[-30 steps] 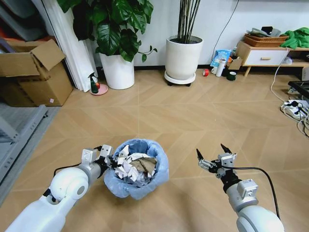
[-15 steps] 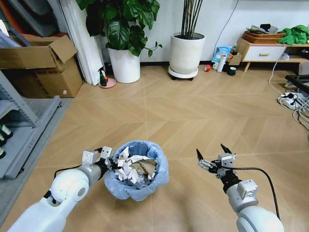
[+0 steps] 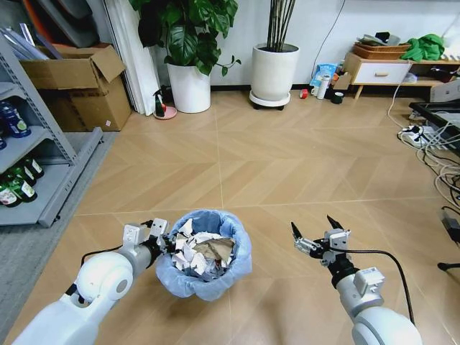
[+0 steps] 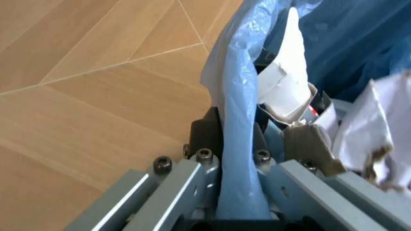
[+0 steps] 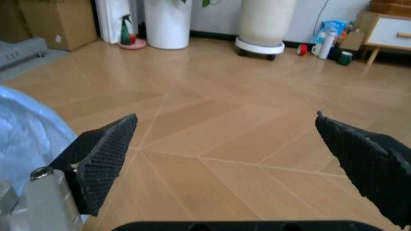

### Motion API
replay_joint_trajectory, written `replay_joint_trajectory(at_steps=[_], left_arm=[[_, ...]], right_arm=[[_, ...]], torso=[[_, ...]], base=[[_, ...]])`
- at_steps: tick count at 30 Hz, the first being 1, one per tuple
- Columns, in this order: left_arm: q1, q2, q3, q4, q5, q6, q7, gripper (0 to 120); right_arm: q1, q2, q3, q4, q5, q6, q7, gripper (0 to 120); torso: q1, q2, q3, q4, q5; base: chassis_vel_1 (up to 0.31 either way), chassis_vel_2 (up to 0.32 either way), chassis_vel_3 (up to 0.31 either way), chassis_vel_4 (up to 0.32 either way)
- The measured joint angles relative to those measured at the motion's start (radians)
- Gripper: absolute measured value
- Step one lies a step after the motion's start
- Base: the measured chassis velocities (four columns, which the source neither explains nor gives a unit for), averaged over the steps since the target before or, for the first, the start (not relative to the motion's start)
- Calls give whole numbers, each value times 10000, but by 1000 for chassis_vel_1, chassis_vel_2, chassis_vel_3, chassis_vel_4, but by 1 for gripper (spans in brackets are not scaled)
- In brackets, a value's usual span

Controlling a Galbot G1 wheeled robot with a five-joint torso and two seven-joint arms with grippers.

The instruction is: Pick up the trash bin and place the garbage on the floor into it.

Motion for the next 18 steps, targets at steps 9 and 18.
replay_joint_trajectory(at_steps=[9, 18], left_arm=[[166, -6, -66, -112, 42, 0, 10, 0], [297, 26, -145, -219, 77, 0, 26, 0]], right_arm=[[-110, 87, 4, -14, -163, -22, -33, 100], [-198, 184, 6, 5, -288, 36, -112, 100]], torso=[[2, 0, -1, 3, 9], [-1, 0, -3, 3, 8]], base=[[-52, 44, 58, -50], [-26, -52, 30, 56]])
